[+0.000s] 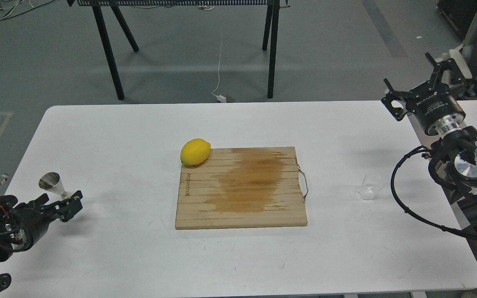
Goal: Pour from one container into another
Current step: 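Close the left gripper around the metal jigger and lift it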
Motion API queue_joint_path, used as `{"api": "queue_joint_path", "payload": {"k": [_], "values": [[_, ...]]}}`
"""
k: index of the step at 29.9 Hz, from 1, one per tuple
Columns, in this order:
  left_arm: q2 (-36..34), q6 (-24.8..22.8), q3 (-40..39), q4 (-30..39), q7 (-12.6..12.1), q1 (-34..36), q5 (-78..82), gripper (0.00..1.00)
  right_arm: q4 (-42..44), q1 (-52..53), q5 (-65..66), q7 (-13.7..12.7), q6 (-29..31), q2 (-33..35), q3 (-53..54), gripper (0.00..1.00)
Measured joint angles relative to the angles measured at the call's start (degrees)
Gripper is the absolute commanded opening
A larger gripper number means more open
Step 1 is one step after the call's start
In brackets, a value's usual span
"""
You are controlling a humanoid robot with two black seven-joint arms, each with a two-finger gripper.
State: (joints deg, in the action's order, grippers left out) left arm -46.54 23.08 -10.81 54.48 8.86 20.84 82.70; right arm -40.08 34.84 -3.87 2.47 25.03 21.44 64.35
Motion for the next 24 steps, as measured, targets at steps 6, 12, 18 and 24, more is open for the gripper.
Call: {"api": "queue_joint_path", "payload": {"k": [6, 12, 18, 24], "values": [[1.0, -0.1, 0.1, -2.3, -0.2, 0.4, 0.1, 0.91, 0.0, 0.5, 0.0, 0.1, -0.1, 0.0, -1.0, 0.99], [2.2, -0.1, 0.0, -5.0, -0.2, 0.7, 0.0, 0.79, 0.0, 0.5, 0.0, 0.2, -0.2, -0.1, -1.2, 0.99], [3.0, -0.3, 0.0, -6.2, -0.2, 0.9, 0.0, 0.75, 0.0, 0.6, 0.0, 0.2, -0.2, -0.3, -1.2, 0.99], [3.4, -0.3, 0.1, -6.4, -0.6, 1.8, 0.1, 0.56, 0.2, 0.6, 0.0, 0.2, -0.2, -0.3, -1.2, 0.99]]}}
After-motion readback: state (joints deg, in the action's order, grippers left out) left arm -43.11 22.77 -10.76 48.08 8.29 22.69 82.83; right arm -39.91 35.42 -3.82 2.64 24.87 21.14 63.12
